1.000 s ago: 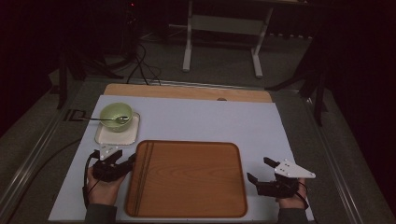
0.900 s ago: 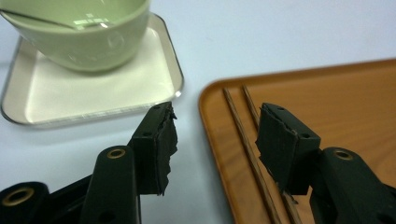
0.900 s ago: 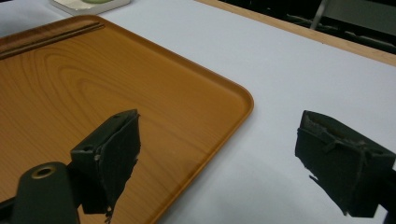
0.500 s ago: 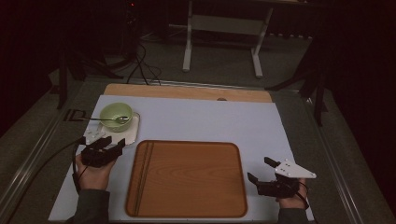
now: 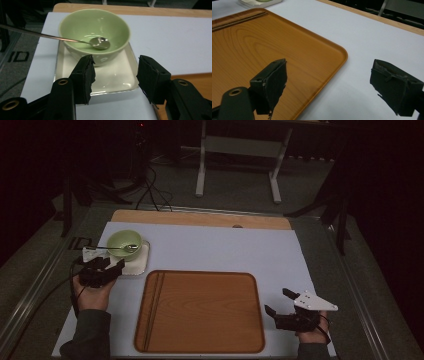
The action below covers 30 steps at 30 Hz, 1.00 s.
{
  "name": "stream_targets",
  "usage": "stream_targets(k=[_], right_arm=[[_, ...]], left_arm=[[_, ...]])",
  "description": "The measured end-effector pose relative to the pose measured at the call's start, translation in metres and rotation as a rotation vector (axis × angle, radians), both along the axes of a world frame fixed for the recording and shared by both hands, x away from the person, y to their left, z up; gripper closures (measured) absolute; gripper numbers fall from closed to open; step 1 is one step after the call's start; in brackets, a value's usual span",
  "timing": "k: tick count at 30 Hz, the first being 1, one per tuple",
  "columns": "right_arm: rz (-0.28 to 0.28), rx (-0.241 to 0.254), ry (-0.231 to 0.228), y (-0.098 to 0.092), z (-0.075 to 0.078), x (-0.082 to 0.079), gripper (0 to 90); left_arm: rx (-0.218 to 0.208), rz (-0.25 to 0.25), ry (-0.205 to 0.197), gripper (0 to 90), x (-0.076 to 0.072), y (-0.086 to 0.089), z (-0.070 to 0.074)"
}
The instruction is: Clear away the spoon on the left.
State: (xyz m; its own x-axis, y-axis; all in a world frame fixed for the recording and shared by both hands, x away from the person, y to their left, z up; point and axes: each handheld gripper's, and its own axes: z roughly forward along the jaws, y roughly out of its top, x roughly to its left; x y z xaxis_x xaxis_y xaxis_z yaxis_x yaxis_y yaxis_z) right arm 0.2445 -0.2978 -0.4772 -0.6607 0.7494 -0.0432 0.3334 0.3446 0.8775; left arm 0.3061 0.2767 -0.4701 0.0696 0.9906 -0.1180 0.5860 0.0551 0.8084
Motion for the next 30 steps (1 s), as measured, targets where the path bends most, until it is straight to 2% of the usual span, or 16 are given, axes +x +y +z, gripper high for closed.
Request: stream_targets(k=[4,7,11,16,22,29,30], right_arm=[[-0.001,0.001,-0.001,0.000,0.000,0.000,13.7],[0.000,0.001,0.000,0.000,0.000,0.000,13.7],[0.001,0.001,0.001,0.000,0.000,0.000,13.7],[0.002,0.002,0.002,0.000,0.000,0.000,13.7],[0.003,0.001,0.003,0.001,0.000,0.001,13.7],[0.004,0.000,0.003,0.001,-0.001,0.001,13.7],[0.004,-0.001,0.003,0.001,-0.001,0.001,13.7]], left_arm=[[-0.007,0.031,0.019,47.7,0.007,0.010,-0.005],[0.014,0.047,0.025,47.9,0.011,0.013,-0.008],[0.009,0.077,0.039,48.4,0.018,0.020,-0.010],[0.004,0.115,0.030,48.6,0.025,0.029,-0.008],[-0.002,0.154,0.038,50.4,0.034,0.040,-0.012],[-0.005,0.174,0.028,54.9,0.044,0.046,-0.014],[-0.019,0.180,0.035,55.5,0.045,0.047,-0.014]])
